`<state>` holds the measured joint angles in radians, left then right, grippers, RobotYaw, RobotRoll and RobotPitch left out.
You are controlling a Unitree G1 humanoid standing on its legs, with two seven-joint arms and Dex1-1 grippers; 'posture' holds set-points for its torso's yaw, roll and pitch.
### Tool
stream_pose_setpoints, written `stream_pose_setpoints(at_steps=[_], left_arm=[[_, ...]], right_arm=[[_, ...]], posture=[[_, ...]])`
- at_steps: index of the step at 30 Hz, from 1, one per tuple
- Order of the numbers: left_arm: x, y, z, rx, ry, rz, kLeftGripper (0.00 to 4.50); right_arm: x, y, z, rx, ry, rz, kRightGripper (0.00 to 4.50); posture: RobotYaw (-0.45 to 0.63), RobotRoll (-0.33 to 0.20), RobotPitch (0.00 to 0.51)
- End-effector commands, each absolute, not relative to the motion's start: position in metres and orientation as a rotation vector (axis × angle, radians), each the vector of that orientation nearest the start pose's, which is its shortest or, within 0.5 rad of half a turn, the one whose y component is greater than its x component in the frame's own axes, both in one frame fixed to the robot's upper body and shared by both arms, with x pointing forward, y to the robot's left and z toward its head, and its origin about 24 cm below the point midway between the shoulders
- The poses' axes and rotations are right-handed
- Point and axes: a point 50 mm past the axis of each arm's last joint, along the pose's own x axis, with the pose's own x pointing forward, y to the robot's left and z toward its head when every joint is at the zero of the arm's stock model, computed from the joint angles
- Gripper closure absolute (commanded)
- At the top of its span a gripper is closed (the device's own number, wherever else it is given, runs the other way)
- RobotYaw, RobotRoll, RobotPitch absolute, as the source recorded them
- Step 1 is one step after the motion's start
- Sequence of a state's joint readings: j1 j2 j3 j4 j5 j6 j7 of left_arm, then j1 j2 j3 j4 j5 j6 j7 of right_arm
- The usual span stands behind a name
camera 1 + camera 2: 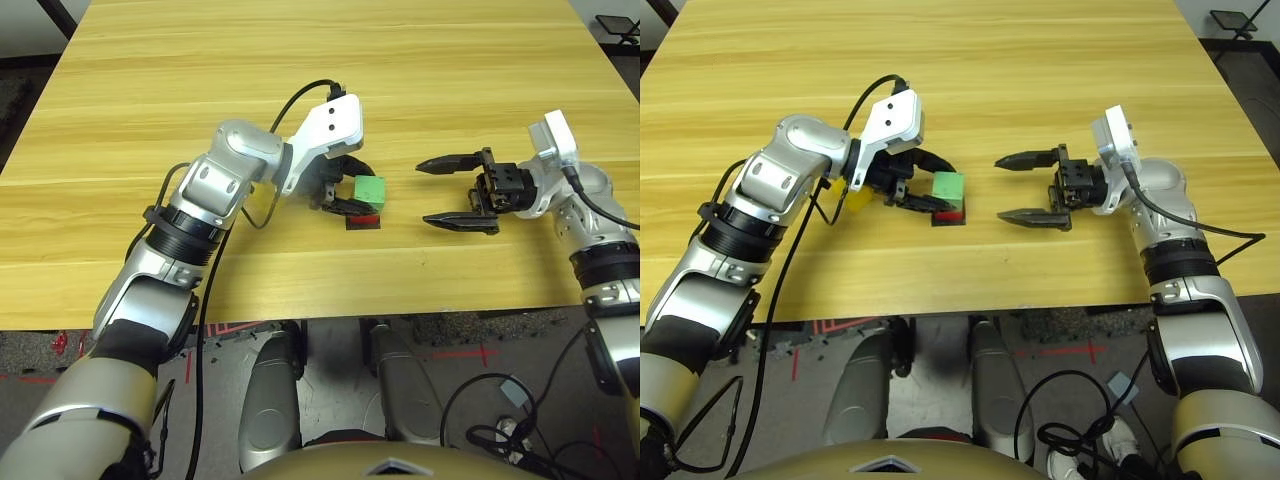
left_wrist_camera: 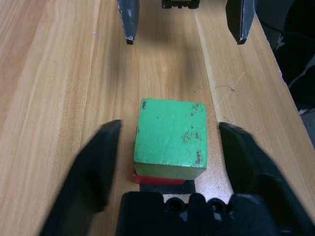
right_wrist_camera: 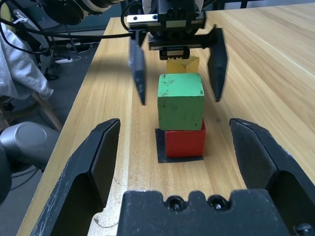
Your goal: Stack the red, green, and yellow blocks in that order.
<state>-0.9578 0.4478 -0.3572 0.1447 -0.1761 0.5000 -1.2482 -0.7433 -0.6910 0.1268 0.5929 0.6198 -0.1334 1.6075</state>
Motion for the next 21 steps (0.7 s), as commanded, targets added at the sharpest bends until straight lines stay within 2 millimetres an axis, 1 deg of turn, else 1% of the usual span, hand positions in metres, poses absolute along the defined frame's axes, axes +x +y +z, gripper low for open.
stream_pose_setpoints(at_steps=[1, 5, 7, 9, 11, 14, 15, 18, 21], left_arm=[[0.322, 0.079, 0.231, 0.542, 0.102, -1.43, 0.02], [0.323, 0.098, 0.242, 0.481, 0.089, -1.289, 0.02], [0.321, 0.114, 0.244, 0.467, 0.093, -1.21, 0.02], [0.314, 0.129, 0.241, 0.443, 0.114, -1.137, 0.02], [0.308, 0.141, 0.235, 0.426, 0.136, -1.064, 0.02], [0.298, 0.155, 0.221, 0.406, 0.153, -0.951, 0.02], [0.295, 0.157, 0.216, 0.407, 0.154, -0.938, 0.02], [0.286, 0.165, 0.194, 0.374, 0.193, -0.843, 0.02], [0.282, 0.165, 0.18, 0.322, 0.193, -0.77, 0.02]], right_arm=[[0.319, -0.22, 0.179, -0.297, -0.17, 1.509, 0.0], [0.319, -0.22, 0.179, -0.297, -0.171, 1.508, 0.0], [0.319, -0.22, 0.179, -0.296, -0.168, 1.507, 0.0], [0.32, -0.22, 0.179, -0.295, -0.166, 1.506, 0.0], [0.321, -0.219, 0.179, -0.293, -0.166, 1.504, 0.0], [0.324, -0.218, 0.179, -0.292, -0.167, 1.501, 0.0], [0.325, -0.217, 0.179, -0.292, -0.167, 1.5, 0.0], [0.328, -0.215, 0.18, -0.292, -0.168, 1.503, 0.0], [0.33, -0.213, 0.181, -0.294, -0.169, 1.506, 0.0]], posture=[[0.04, 0.002, 0.278], [0.04, 0.004, 0.275], [0.06, 0.005, 0.273], [0.07, 0.006, 0.272], [0.08, 0.008, 0.271], [0.11, 0.01, 0.268], [0.12, 0.01, 0.268], [0.13, 0.007, 0.265], [0.14, 0.003, 0.263]])
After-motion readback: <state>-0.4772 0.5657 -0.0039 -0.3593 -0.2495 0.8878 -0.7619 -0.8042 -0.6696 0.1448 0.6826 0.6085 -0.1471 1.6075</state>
